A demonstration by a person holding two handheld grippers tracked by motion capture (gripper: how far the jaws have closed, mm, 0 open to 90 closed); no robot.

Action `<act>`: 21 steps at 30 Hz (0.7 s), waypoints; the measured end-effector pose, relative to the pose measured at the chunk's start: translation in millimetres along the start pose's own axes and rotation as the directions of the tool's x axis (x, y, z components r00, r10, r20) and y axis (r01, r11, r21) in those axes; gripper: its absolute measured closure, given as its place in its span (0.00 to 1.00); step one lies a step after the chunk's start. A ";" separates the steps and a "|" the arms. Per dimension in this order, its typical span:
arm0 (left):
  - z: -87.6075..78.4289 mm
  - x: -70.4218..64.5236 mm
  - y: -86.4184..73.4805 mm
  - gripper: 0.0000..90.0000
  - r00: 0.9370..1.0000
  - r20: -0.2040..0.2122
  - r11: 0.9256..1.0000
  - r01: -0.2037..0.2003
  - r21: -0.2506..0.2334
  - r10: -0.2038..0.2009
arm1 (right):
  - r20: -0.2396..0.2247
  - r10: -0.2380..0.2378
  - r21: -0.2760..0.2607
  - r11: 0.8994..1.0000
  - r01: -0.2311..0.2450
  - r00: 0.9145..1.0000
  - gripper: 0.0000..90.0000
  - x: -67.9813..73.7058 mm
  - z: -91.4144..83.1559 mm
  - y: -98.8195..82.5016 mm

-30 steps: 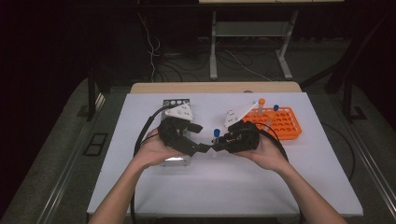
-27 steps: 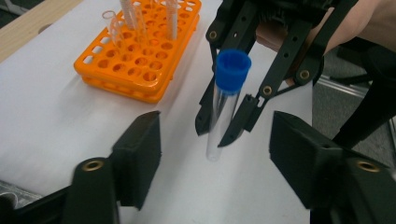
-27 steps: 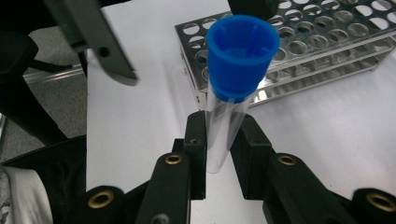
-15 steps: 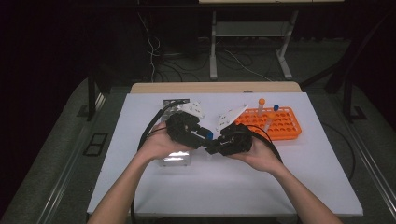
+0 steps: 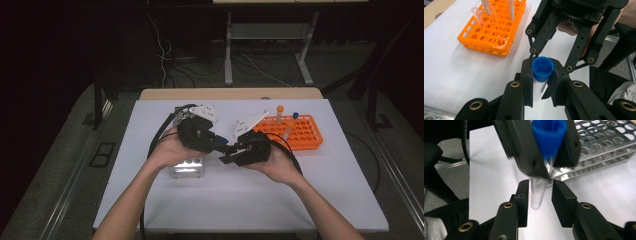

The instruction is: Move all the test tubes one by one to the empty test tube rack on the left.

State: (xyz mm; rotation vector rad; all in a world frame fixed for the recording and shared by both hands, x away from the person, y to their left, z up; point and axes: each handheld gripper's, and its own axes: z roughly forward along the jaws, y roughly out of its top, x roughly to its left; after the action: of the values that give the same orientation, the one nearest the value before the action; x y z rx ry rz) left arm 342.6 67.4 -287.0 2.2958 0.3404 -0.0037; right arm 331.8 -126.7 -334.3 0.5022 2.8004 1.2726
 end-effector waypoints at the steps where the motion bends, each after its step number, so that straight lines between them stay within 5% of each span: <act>1: -1.4 1.1 0.8 0.83 1.000 -0.003 1.000 -0.002 -0.001 0.002 | 0.003 0.005 -0.003 1.000 -0.005 1.000 0.72 -0.3 -0.9 -0.4; 13: -17.6 11.7 7.5 0.83 0.999 -0.050 1.000 -0.003 -0.013 0.002 | 0.049 0.104 -0.081 0.992 -0.100 0.993 0.45 -6.3 -21.9 -20.7; 21: -33.2 30.9 11.4 0.83 0.995 -0.096 1.000 0.016 -0.020 -0.017 | 0.071 0.203 -0.152 0.970 -0.190 0.977 0.17 -6.4 -43.1 -45.5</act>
State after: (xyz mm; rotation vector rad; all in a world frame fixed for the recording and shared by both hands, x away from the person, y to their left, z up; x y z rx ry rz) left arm 371.7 91.6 -259.5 2.2783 0.4073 0.1021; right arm 318.5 -188.0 -339.8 0.8227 2.6174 1.4370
